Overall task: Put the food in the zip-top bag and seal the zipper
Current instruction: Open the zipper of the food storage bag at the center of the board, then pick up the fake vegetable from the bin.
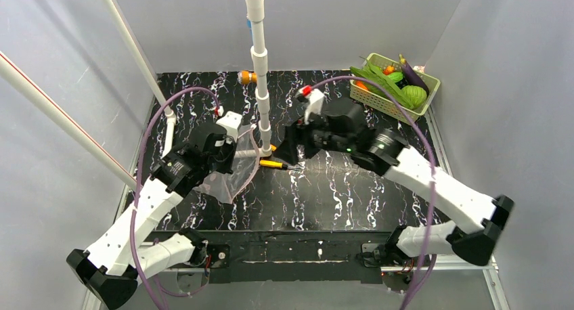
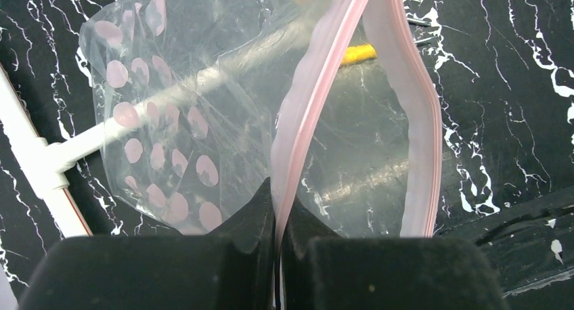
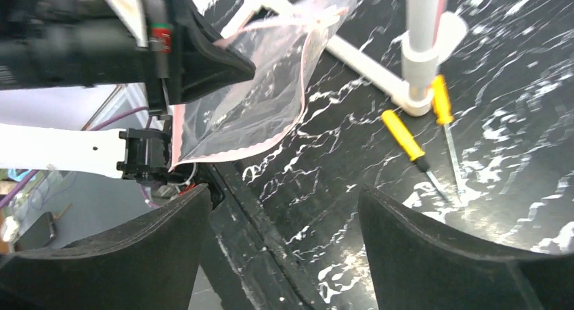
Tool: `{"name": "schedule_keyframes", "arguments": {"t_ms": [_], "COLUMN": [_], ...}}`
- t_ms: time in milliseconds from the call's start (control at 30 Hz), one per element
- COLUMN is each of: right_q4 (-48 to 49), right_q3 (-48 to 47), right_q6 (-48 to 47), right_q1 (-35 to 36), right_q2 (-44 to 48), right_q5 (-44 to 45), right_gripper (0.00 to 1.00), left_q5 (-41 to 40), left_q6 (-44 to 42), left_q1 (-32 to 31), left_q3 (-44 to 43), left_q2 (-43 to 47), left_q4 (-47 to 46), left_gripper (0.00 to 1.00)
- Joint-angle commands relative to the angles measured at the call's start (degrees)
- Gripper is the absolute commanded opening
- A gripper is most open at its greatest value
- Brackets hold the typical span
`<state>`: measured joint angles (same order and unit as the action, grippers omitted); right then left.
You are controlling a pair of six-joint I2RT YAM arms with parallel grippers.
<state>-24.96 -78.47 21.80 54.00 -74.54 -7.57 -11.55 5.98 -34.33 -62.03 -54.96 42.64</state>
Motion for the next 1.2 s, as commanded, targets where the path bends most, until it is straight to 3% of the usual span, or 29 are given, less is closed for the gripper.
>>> {"name": "schedule_keyframes", "arguments": {"t_ms": [0,67,267,400,500,633,733,900,1000,1167], "right_q4": [-1.7,-0.3,6.3,11.9,9.6,7.6,-0.4,-5.1,-4.0,0.4], "right_q3": [3.1,5.5,8.3,6.1,-1.7,-14.9,-29.9,-47.4,-48.9,-41.5], "right_q6": [-2.4,-0.1,1.7,5.4,9.0,-1.1,-9.2,-27.2,-34.9,-36.5], "right_q1": [-3.5,-7.4,-21.9,-33.0,-39.7,-41.6,-42.4,-43.2,-43.7,-44.6], "right_q2": [8.2,10.4,7.7,-0.1,-10.1,-24.7,-36.7,-51.4,-54.4,-51.7], "right_q5": [5.8,9.2,15.7,16.8,19.5,25.6,32.2,34.4,34.6,31.2], "right_gripper": [0.92,0.98,0.98,0.98,0.98,0.98,0.98,0.98,0.98,0.98], "left_q5": [-1.8,-1.9,-0.9,-1.0,-2.1,-2.4,-2.4,-2.7,-3.2,-4.5], "left_q6": [-1.2,-1.3,-0.5,0.1,0.2,0.6,0.8,0.9,1.1,1.4], "left_q1": [0.0,0.0,0.1,0.2,0.2,0.4,0.4,0.4,0.4,0.4], "left_q3": [3.1,4.5,7.5,9.5,9.8,10.1,10.3,10.4,10.7,11.2], "left_q2": [2.3,2.5,3.0,4.8,5.7,6.0,5.9,5.5,5.3,3.8], "left_q4": [-4.5,-5.8,-7.6,-8.4,-8.7,-8.9,-9.2,-9.4,-9.8,-10.5], "left_gripper": [0.0,0.0,0.0,0.0,0.0,0.0,0.0,0.0,0.0,0.0]}}
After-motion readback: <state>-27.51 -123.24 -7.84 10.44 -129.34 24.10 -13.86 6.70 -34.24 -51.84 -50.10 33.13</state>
